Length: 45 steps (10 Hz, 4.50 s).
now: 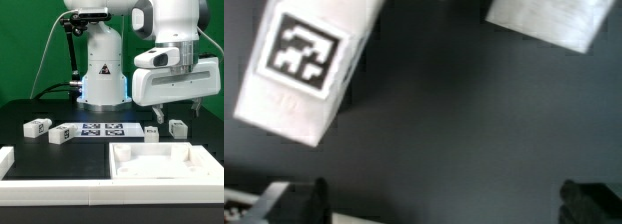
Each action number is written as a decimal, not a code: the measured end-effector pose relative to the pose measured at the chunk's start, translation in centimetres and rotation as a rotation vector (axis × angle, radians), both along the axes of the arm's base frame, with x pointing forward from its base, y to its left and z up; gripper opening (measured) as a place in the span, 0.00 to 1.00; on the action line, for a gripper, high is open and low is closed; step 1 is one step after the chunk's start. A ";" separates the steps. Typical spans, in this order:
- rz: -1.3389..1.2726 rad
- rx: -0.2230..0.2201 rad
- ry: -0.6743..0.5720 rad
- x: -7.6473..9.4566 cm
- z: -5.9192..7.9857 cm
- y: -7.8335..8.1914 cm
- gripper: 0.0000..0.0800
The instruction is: Assemble one leg
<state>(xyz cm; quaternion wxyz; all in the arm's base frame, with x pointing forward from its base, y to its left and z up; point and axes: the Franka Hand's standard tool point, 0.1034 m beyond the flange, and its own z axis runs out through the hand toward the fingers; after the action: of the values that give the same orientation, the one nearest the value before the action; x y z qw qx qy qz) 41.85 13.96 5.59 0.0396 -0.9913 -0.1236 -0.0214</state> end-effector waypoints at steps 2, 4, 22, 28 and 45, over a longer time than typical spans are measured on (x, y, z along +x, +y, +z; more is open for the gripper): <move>-0.124 0.010 0.013 -0.1 0.0 0.1 0.81; -0.165 0.013 0.021 -1.0 -0.6 0.3 0.81; -0.032 -0.248 1.079 -7.2 -4.6 2.6 0.81; -0.024 -0.243 1.080 -7.3 -4.6 2.6 0.36; 0.005 -0.078 0.600 0.4 4.7 0.6 0.36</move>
Offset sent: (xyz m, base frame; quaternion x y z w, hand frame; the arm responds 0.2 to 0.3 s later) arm -0.0333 0.0017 -0.0223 0.0246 0.0204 0.0388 0.9987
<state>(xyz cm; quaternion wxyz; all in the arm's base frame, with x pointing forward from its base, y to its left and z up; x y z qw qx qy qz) 42.26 14.55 10.29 0.0362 -0.9538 -0.1097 0.2772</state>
